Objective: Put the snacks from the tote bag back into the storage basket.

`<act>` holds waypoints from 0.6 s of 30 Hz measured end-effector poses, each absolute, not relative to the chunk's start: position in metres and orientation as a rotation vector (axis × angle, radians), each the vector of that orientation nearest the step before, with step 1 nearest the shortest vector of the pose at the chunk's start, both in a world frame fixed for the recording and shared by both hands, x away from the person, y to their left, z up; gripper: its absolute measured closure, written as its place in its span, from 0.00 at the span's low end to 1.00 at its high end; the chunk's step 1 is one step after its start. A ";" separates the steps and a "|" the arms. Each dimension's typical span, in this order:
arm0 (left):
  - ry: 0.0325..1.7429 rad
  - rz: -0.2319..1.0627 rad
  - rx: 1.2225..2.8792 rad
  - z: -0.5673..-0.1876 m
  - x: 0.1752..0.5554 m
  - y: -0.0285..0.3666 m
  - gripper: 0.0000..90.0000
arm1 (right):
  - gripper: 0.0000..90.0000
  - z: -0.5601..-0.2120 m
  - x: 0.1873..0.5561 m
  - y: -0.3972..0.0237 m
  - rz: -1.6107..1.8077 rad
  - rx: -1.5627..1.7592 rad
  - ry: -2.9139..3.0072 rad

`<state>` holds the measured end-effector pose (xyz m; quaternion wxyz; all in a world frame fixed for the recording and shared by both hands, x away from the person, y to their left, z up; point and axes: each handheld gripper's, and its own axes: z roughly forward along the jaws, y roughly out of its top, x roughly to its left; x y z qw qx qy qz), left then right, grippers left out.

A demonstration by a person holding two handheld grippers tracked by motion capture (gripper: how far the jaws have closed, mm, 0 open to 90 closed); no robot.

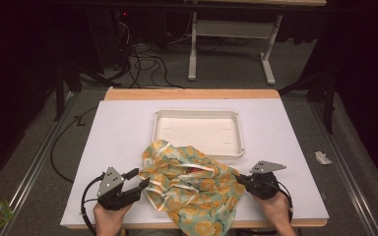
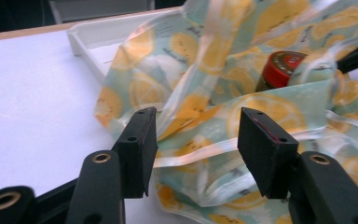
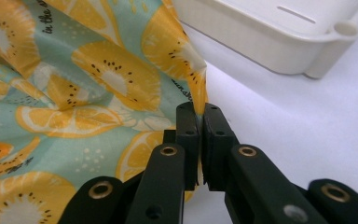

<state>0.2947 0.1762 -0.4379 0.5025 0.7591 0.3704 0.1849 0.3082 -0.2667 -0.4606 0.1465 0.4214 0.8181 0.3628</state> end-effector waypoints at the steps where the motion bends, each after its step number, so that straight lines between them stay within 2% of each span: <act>1: 0.902 0.443 1.836 -0.439 0.296 0.176 0.52 | 0.98 -0.461 0.308 -0.267 1.040 1.220 2.355; 4: 0.911 0.428 1.844 -0.441 0.300 0.176 0.52 | 0.97 -0.464 0.309 -0.269 1.038 1.228 2.351; 8: 0.907 0.405 1.848 -0.442 0.303 0.174 0.58 | 0.97 -0.467 0.311 -0.271 1.020 1.232 2.359; 13: 0.882 0.391 1.864 -0.444 0.306 0.172 0.74 | 0.96 -0.470 0.311 -0.272 1.008 1.240 2.371; 14: 0.878 0.382 1.866 -0.444 0.306 0.171 0.81 | 0.96 -0.471 0.312 -0.273 1.013 1.241 2.366; 15: 0.871 0.373 1.875 -0.444 0.307 0.171 0.81 | 0.96 -0.471 0.312 -0.273 1.013 1.241 2.366; 16: 0.862 0.370 1.884 -0.444 0.307 0.170 0.89 | 0.96 -0.471 0.311 -0.273 1.013 1.244 2.366; 17: 0.852 0.370 1.891 -0.444 0.307 0.169 0.89 | 0.95 -0.471 0.311 -0.273 1.012 1.244 2.366; 18: 0.838 0.372 1.898 -0.444 0.307 0.168 0.93 | 0.95 -0.471 0.311 -0.273 1.011 1.242 2.366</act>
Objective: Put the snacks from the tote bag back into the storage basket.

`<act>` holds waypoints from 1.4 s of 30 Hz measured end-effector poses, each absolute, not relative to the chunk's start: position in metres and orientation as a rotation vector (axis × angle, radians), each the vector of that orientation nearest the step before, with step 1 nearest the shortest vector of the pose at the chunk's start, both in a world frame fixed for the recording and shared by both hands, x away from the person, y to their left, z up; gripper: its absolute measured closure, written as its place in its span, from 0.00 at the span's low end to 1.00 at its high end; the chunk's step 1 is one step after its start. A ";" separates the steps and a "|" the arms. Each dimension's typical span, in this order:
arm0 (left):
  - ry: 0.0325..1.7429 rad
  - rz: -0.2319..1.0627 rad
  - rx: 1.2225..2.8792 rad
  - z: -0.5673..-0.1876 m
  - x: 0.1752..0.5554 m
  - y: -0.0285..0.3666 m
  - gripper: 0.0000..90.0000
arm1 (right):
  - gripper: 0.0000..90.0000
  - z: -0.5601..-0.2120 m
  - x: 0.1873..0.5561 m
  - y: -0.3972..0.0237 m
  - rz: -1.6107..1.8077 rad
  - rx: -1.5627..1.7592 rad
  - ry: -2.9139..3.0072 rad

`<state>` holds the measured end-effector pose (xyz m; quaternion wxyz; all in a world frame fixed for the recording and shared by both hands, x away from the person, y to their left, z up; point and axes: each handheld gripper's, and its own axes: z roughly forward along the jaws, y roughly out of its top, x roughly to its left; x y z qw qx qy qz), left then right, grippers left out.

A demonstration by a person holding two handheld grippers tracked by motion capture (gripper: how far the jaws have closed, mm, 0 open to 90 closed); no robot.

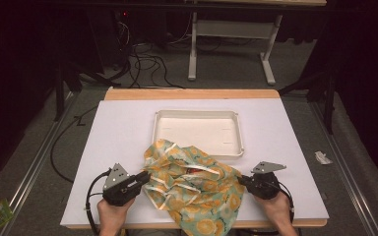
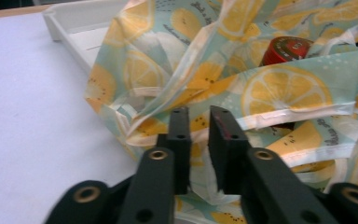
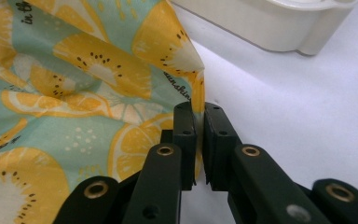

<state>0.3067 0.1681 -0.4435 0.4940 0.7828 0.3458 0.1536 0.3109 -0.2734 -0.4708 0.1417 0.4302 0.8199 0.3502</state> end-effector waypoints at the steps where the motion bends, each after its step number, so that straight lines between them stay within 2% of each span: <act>1: 0.830 0.371 1.901 -0.443 0.306 0.167 0.96 | 0.95 -0.471 0.311 -0.274 1.008 1.239 2.367; 3: 0.820 0.365 1.900 -0.442 0.306 0.166 1.00 | 0.94 -0.471 0.311 -0.274 1.007 1.239 2.366; 8: 0.805 0.339 1.894 -0.441 0.304 0.164 1.00 | 0.88 -0.470 0.309 -0.272 1.008 1.226 2.358; 13: 0.809 0.349 1.894 -0.441 0.303 0.165 1.00 | 0.70 -0.461 0.302 -0.272 1.026 1.202 2.316; 14: 0.810 0.353 1.891 -0.440 0.303 0.165 1.00 | 0.70 -0.461 0.302 -0.272 1.026 1.202 2.316; 19: 0.814 0.350 1.896 -0.441 0.303 0.167 1.00 | 0.58 -0.443 0.294 -0.265 1.066 1.126 2.290; 24: 0.810 0.341 1.898 -0.442 0.305 0.164 1.00 | 0.50 -0.421 0.289 -0.249 1.111 1.006 2.282; 27: 0.809 0.344 1.896 -0.442 0.305 0.164 1.00 | 0.50 -0.415 0.290 -0.242 1.115 0.966 2.283; 30: 0.818 0.355 1.882 -0.441 0.304 0.166 1.00 | 0.53 -0.409 0.294 -0.230 1.115 0.931 2.302; 31: 0.821 0.357 1.877 -0.441 0.303 0.168 1.00 | 0.60 -0.408 0.296 -0.226 1.114 0.914 2.317; 32: 0.820 0.362 1.877 -0.441 0.303 0.169 1.00 | 0.72 -0.409 0.297 -0.223 1.104 0.889 2.332; 34: 0.831 0.368 1.863 -0.442 0.302 0.171 0.99 | 0.86 -0.410 0.299 -0.221 1.097 0.864 2.356; 35: 0.845 0.369 1.854 -0.442 0.302 0.172 0.94 | 0.92 -0.411 0.300 -0.221 1.104 0.872 2.361; 37: 0.879 0.384 1.840 -0.442 0.303 0.174 0.80 | 0.99 -0.412 0.301 -0.224 1.116 0.878 2.363; 40: 0.919 0.421 1.824 -0.441 0.304 0.176 0.63 | 1.00 -0.415 0.300 -0.234 1.121 0.915 2.344; 42: 0.928 0.416 1.827 -0.441 0.305 0.176 0.58 | 1.00 -0.416 0.300 -0.240 1.125 0.933 2.341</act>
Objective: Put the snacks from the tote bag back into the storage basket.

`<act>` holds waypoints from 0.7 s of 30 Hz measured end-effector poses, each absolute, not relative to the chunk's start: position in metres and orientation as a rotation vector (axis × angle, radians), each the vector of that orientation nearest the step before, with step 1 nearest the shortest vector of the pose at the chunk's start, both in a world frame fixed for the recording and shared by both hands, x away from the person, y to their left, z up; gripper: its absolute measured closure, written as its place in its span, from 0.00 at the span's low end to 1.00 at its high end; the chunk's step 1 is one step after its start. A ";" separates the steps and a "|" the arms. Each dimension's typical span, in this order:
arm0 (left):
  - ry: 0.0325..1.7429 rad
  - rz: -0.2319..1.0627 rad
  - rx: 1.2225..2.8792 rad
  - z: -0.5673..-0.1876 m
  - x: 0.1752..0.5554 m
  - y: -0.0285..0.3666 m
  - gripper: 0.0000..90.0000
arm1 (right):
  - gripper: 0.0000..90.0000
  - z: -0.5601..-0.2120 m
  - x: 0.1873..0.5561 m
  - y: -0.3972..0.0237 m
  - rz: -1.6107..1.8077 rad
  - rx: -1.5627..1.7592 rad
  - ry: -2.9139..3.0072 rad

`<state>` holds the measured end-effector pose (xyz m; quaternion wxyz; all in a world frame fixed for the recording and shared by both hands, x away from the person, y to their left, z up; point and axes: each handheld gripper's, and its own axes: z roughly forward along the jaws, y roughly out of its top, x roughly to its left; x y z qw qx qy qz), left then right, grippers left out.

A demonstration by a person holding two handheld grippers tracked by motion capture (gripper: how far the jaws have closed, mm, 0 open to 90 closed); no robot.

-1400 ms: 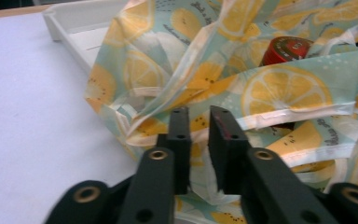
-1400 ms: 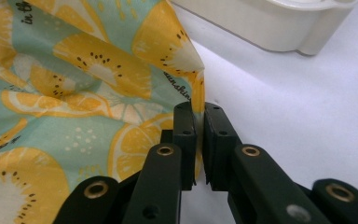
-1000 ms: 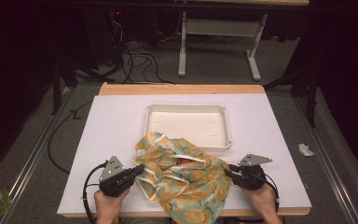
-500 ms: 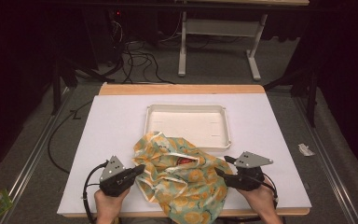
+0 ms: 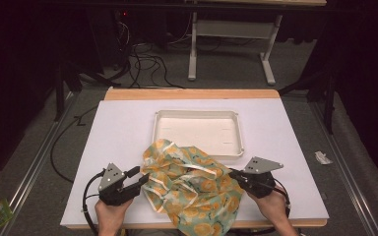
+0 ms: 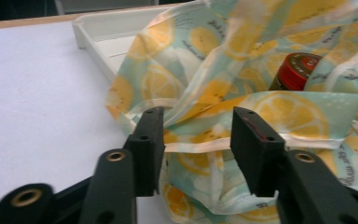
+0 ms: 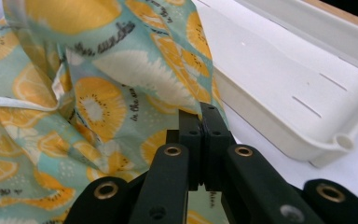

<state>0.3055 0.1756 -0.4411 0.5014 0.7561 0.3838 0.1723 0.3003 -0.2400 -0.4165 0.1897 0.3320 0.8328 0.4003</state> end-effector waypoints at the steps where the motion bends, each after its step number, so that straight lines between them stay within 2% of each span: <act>1: 0.928 0.418 1.833 -0.442 0.306 0.174 0.56 | 1.00 -0.417 0.301 -0.243 1.131 0.939 2.341; 7: 0.933 0.397 1.861 -0.449 0.307 0.167 0.51 | 1.00 -0.424 0.303 -0.257 1.136 1.014 2.317; 21: 0.967 0.367 1.919 -0.459 0.309 0.162 0.49 | 0.99 -0.442 0.311 -0.282 1.131 1.164 2.280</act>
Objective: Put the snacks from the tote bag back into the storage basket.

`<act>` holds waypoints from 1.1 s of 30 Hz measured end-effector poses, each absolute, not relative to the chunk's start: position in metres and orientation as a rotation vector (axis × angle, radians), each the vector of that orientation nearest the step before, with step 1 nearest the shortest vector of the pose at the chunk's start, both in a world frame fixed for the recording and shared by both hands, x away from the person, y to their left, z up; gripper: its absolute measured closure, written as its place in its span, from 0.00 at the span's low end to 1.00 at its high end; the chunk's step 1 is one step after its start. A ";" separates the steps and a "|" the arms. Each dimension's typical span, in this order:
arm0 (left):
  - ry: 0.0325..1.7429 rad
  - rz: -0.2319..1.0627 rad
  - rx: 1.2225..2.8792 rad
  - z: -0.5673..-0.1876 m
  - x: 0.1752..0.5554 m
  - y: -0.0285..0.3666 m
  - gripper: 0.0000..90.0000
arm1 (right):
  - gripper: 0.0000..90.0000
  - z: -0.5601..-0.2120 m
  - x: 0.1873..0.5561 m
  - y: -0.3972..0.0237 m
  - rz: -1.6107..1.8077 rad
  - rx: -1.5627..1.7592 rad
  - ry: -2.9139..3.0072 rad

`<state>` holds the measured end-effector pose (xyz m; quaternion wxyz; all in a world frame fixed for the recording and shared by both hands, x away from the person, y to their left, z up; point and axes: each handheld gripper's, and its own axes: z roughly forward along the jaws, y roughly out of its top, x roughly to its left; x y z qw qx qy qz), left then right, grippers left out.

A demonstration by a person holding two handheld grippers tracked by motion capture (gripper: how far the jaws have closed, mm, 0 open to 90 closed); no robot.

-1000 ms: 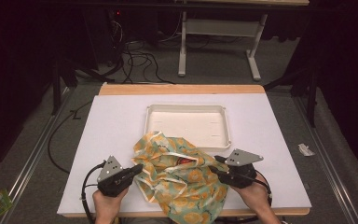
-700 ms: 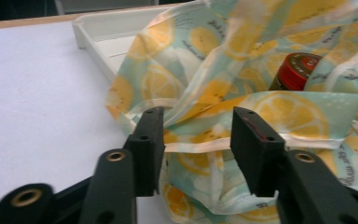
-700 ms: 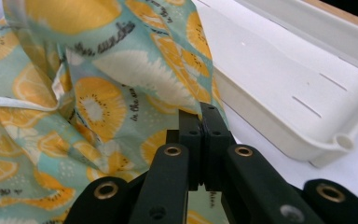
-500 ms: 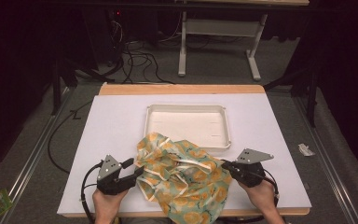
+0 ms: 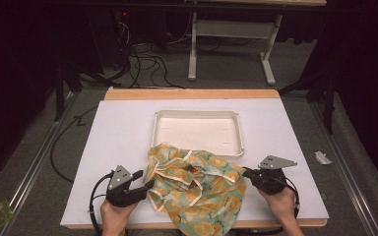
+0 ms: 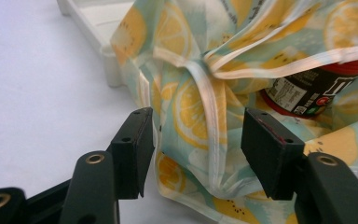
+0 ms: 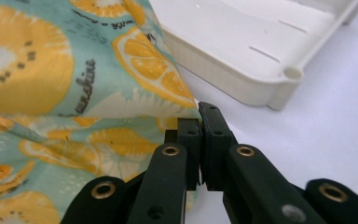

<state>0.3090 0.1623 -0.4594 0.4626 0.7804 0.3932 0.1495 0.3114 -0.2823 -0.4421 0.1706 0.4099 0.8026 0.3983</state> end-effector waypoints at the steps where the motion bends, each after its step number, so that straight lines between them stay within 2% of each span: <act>1: 0.971 0.361 1.923 -0.461 0.310 0.161 0.49 | 0.99 -0.444 0.312 -0.285 1.128 1.180 2.281; 14: 1.004 0.323 1.936 -0.470 0.319 0.154 0.56 | 0.98 -0.467 0.325 -0.305 1.039 1.317 2.272; 18: 0.985 0.295 1.947 -0.471 0.320 0.153 0.72 | 0.95 -0.468 0.323 -0.303 1.021 1.321 2.278; 22: 0.947 0.282 1.955 -0.470 0.319 0.153 0.90 | 0.85 -0.461 0.318 -0.302 1.030 1.297 2.250; 25: 0.930 0.277 1.959 -0.470 0.318 0.153 0.98 | 0.77 -0.451 0.309 -0.301 1.043 1.266 2.228; 29: 0.922 0.269 1.946 -0.469 0.318 0.154 1.00 | 0.74 -0.434 0.291 -0.297 1.058 1.183 2.207; 33: 0.918 0.270 1.937 -0.467 0.317 0.154 1.00 | 0.79 -0.421 0.280 -0.289 1.091 1.103 2.246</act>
